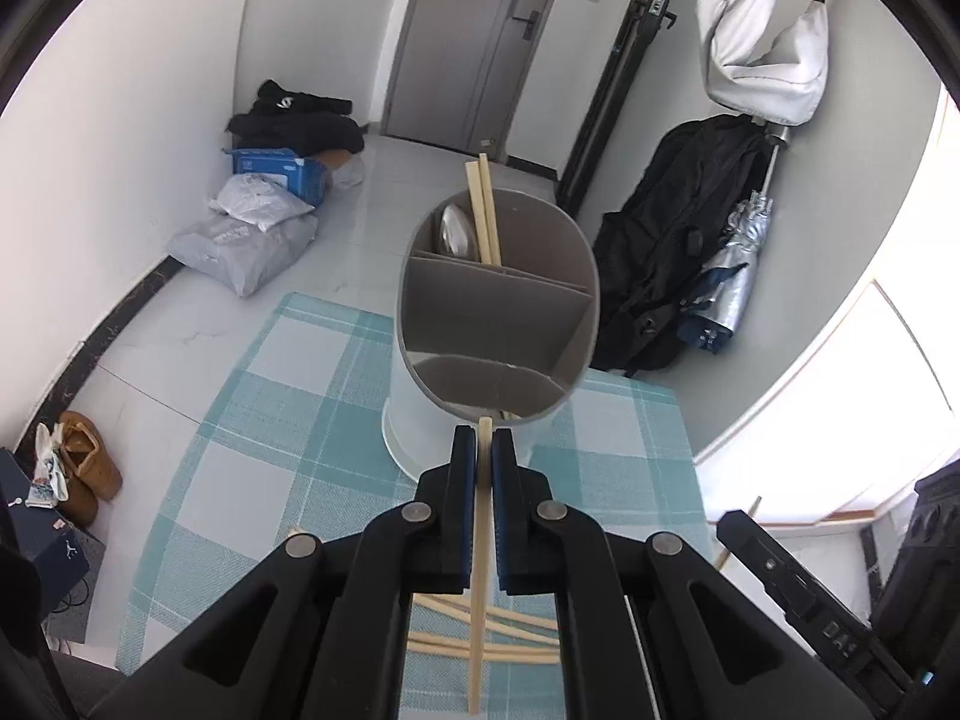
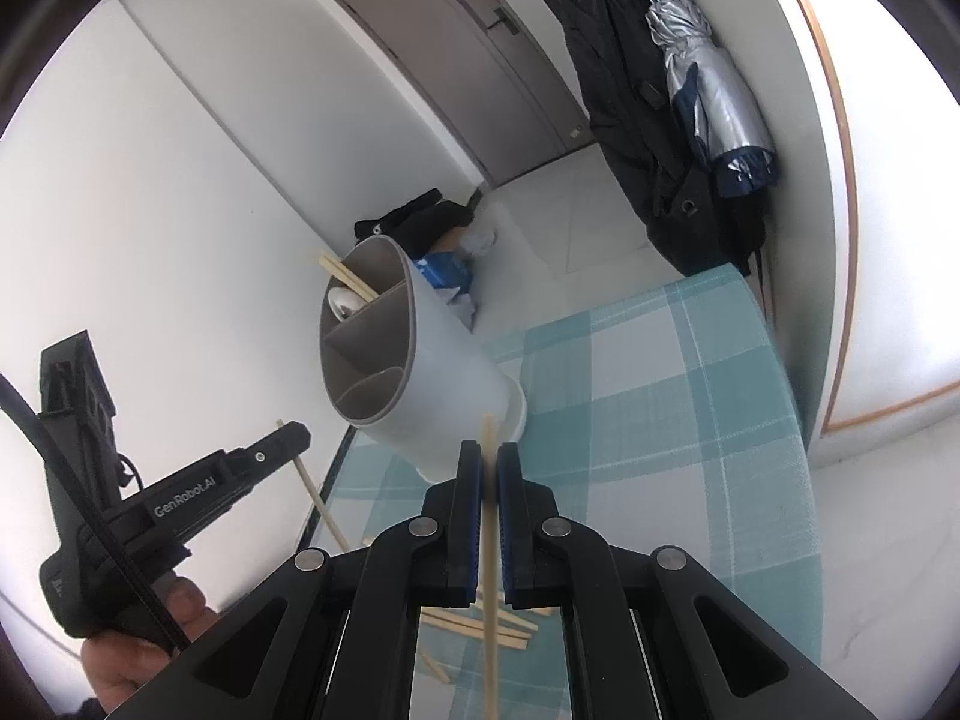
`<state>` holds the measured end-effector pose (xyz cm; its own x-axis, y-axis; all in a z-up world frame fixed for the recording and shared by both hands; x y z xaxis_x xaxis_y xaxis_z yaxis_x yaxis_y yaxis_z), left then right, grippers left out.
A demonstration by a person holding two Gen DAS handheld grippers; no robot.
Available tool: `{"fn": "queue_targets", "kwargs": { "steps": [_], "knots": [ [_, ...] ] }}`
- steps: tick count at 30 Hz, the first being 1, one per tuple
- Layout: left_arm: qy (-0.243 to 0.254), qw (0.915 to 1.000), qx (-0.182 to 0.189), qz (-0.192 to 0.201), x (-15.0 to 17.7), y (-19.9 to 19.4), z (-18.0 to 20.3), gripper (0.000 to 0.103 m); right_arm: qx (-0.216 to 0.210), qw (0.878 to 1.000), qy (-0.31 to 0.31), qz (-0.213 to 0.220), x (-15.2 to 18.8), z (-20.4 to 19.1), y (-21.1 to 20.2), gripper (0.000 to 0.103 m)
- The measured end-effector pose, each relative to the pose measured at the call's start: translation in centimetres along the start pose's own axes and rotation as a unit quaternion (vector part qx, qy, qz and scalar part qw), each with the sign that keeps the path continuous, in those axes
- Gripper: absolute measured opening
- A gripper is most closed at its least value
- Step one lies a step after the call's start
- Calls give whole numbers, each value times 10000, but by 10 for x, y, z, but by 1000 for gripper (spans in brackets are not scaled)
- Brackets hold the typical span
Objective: Organize utensils
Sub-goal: 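Raise both held chopsticks up over the white caddy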
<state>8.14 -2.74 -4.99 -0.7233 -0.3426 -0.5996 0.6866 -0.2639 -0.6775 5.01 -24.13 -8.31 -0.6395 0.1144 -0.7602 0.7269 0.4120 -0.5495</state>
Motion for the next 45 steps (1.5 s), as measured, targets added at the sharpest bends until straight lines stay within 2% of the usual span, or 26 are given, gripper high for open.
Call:
{"fn": "queue_targets", "kwargs": {
  "steps": [4,13,23,25,30,34,36,42,45],
  "knots": [
    [15,10000,18,58,-1,-10,-2,2,277,9995,-98,109,3,-3,-8,4],
    [62,9995,216,216,2,-35,-8,2,555,9982,-122,171,9,-14,-21,4],
    [-60,9992,353,165,2,-48,-23,2,802,9929,-759,448,-2,-50,-38,4],
    [-52,9993,376,32,4,-47,-25,2,786,9926,-804,456,-2,-54,-37,4],
    [-141,9992,374,-14,4,-47,-33,2,675,9917,-1021,398,0,-67,-30,4],
    [-202,9988,449,-44,-2,-48,-34,2,630,9889,-1243,512,-7,-78,-32,4],
    [-242,9983,522,-117,-7,-49,-34,2,594,9878,-1329,559,-13,-83,-35,4],
    [-457,9962,741,-61,-27,-58,-32,2,310,9917,-1029,699,-36,-85,-43,4],
    [-491,9950,865,37,-42,-64,-27,2,296,9889,-1210,809,-53,-93,-47,4]
  ]
}}
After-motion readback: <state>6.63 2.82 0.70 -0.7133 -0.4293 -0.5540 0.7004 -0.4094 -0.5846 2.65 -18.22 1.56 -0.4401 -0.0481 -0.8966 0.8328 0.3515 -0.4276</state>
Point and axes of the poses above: each gripper's, at about its wrist camera, not at the fingertips, and y roughly the way its jaws point, z to its right, x to its underside, the point moved 3 cm from there along y, roughly the way its jaws point, and after that the axes turned 11 degrees about -y, right-handed, at the moved point
